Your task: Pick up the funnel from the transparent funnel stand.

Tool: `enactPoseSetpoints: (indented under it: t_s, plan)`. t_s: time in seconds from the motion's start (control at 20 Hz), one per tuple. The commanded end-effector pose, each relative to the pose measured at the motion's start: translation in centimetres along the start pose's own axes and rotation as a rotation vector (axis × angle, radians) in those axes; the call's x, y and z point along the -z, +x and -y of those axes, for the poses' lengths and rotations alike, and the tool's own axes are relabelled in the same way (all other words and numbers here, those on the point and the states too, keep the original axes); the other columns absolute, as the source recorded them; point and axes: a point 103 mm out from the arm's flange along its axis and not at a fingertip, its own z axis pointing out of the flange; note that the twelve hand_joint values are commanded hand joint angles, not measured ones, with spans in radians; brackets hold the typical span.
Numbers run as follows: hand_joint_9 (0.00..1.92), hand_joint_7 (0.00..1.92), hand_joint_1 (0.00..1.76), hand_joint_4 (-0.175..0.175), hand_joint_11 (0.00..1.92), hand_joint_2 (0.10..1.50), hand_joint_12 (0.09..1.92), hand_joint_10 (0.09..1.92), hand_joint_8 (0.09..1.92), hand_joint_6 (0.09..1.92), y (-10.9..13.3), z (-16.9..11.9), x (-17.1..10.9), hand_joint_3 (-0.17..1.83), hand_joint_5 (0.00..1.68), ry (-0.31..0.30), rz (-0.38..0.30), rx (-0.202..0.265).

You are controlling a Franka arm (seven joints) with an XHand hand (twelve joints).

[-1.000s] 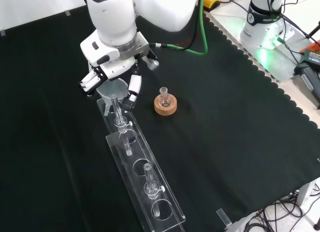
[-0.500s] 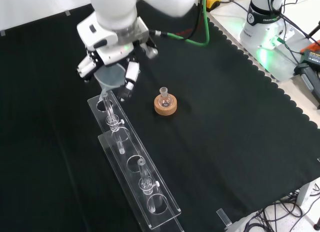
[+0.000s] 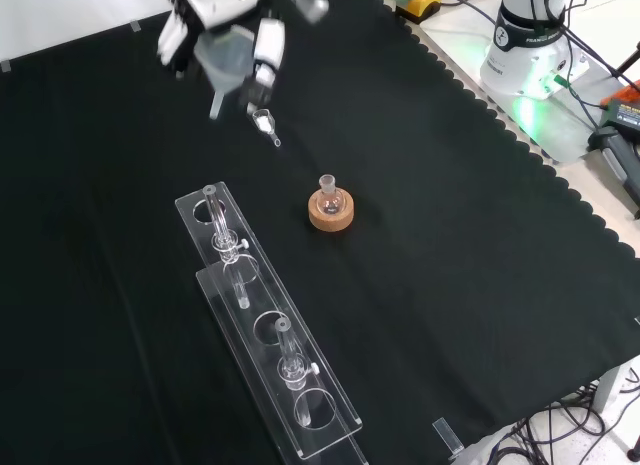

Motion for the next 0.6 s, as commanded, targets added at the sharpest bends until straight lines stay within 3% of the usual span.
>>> enactPoseSetpoints:
  t_s: [0.05, 0.15, 0.3, 0.4, 0.45, 0.6]
  plan:
    - [1.52, 1.11, 0.83, -0.175, 1.64, 0.82, 1.15, 1.44, 1.66, 1.53, -5.4, 8.1, 1.9, 0.66, 0.74, 0.044, -0.035, 0.197]
    - [1.53, 1.12, 0.84, -0.175, 1.65, 0.82, 1.15, 1.44, 1.65, 1.53, -6.4, 9.6, 1.4, 0.66, 0.74, 0.053, -0.059, 0.256]
    - [1.53, 1.12, 0.84, -0.175, 1.65, 0.82, 1.15, 1.44, 1.65, 1.53, -6.4, 11.4, 0.8, 0.67, 0.74, 0.082, -0.072, 0.304]
    - [1.53, 1.12, 0.94, -0.034, 1.66, 0.84, 1.14, 1.44, 1.65, 1.48, -6.1, 12.4, 0.6, 0.72, 0.8, 0.104, -0.1, 0.307]
    - [1.53, 1.12, 0.96, 0.007, 1.66, 0.84, 1.14, 1.44, 1.65, 1.47, -5.9, 12.6, 0.5, 0.74, 0.81, 0.109, -0.103, 0.3]
    - [1.53, 1.12, 0.99, 0.042, 1.66, 0.84, 1.13, 1.43, 1.64, 1.45, -5.5, 13.3, 0.4, 0.76, 0.83, 0.114, -0.115, 0.269]
